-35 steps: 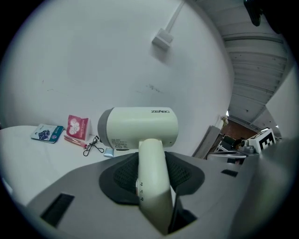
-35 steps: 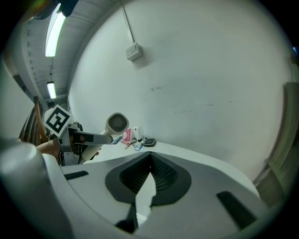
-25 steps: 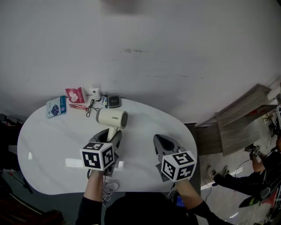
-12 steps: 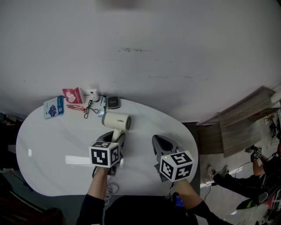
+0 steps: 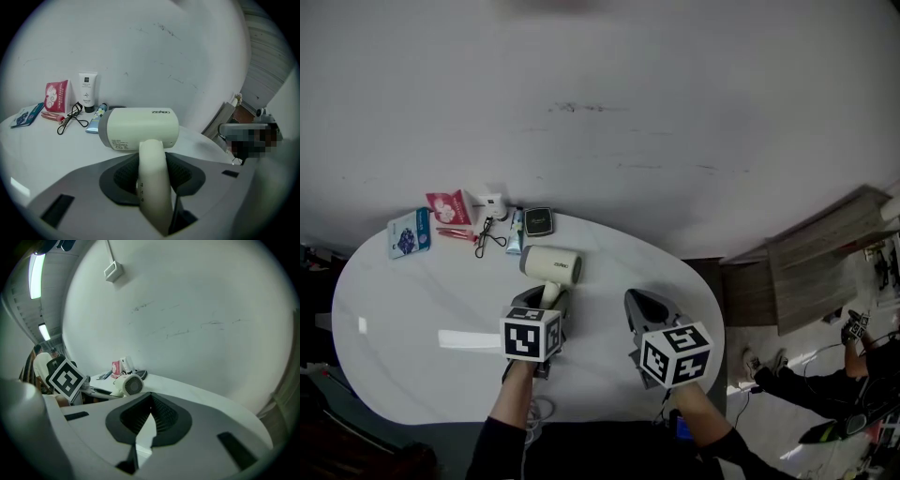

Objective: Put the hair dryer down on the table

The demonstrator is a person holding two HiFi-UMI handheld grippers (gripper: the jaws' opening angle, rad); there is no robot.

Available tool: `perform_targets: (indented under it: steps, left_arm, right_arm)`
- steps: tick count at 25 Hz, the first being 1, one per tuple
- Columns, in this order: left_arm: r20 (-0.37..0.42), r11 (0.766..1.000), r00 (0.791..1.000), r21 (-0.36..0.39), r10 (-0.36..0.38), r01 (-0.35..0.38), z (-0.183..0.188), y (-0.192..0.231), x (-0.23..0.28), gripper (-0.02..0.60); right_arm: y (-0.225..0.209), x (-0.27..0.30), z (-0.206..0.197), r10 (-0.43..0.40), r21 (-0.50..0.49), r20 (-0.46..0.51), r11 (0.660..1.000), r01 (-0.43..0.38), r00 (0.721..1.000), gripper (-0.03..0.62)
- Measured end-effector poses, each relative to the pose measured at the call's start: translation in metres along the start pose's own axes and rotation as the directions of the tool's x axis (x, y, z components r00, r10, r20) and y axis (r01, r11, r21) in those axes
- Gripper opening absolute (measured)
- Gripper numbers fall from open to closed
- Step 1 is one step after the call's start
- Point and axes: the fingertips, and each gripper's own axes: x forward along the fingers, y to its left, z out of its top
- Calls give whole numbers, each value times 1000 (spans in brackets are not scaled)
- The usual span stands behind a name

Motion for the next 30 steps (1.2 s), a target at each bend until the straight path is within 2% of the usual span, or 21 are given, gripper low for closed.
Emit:
perform_targets:
  steps: [7,17,27,30]
  left_arm:
    - [-30,1000,999,18,14,-14,-5,3,8,168]
    - [-63,992,996,119,58,-50,-8,2,18,168]
    - [-93,988,993,142,74,-60,-19,2,25,168]
    - [-77,987,995,151,70,-58,-15,1,26,168]
  right_arm:
    - [-2,8,-3,-4,11,-18,1000,5,1000,0]
    - [-10,12,-6,-20,27,-32,999,21,999,0]
    - [-12,12,-8,-26,36,-37,999,27,999,0]
    - [-13,12,-10,-27,37,-41,999,28,999,0]
